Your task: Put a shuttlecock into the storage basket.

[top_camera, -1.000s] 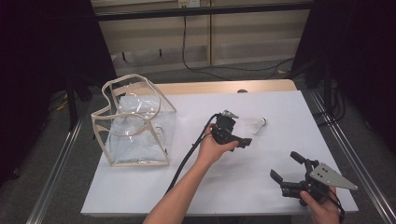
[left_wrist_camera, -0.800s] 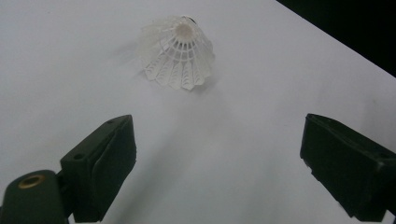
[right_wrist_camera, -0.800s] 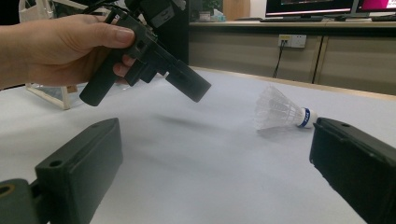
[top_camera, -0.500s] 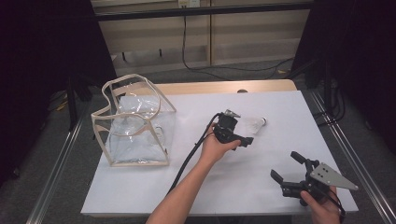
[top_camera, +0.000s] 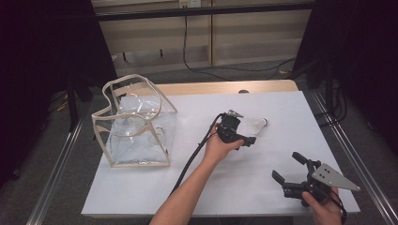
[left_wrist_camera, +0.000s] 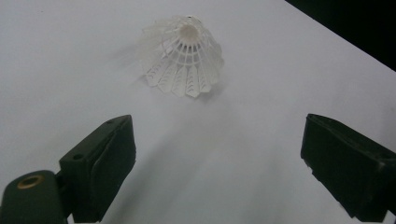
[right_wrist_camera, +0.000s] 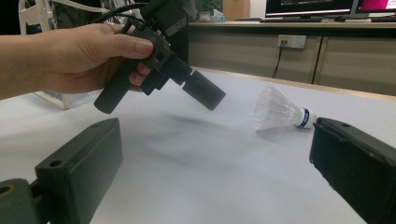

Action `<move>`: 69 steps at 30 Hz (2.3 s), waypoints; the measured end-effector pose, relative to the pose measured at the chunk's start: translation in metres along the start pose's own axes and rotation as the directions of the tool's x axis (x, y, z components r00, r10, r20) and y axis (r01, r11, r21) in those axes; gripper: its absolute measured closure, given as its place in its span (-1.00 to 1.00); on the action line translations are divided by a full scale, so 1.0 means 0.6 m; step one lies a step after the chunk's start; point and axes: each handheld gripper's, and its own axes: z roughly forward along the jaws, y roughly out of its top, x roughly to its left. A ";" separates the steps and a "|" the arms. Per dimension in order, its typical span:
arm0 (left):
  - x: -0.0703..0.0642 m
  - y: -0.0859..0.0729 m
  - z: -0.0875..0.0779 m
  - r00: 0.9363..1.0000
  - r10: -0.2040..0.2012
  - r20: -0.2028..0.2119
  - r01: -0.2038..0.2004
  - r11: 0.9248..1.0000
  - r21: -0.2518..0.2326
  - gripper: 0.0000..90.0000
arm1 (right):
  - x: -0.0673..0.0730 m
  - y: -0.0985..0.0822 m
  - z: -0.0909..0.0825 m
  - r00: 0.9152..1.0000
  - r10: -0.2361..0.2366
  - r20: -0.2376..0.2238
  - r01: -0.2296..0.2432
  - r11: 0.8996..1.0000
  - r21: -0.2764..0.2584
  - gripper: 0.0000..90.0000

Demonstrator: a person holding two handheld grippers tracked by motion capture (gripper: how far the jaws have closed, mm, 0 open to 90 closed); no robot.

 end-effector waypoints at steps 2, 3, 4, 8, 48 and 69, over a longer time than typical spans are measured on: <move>0.000 0.000 0.003 1.000 -0.002 0.001 0.002 1.000 0.005 -0.77 | 0.000 0.000 0.000 1.000 0.000 0.000 0.000 1.000 0.000 -0.95; 0.000 -0.001 0.004 1.000 -0.009 0.000 0.009 1.000 0.002 -0.77 | 0.000 0.000 0.000 1.000 0.002 0.000 -0.002 1.000 0.001 -0.95; 0.000 0.000 0.005 1.000 -0.011 0.002 0.011 1.000 0.000 -0.77 | 0.000 0.000 0.000 1.000 0.002 0.000 -0.002 1.000 0.001 -0.95; 0.000 0.003 0.007 1.000 -0.009 -0.003 0.009 1.000 -0.001 -0.77 | 0.000 0.000 0.000 1.000 -0.002 0.000 0.002 1.000 0.000 -0.95; 0.004 0.018 0.045 0.999 -0.033 -0.026 0.032 0.999 -0.015 -0.76 | -0.002 0.000 -0.001 1.000 0.001 0.002 -0.001 1.000 -0.001 -0.95; 0.003 0.024 0.064 0.999 -0.024 -0.041 0.023 0.999 -0.032 -0.62 | -0.003 0.000 -0.002 1.000 0.002 0.004 -0.002 1.000 0.000 -0.95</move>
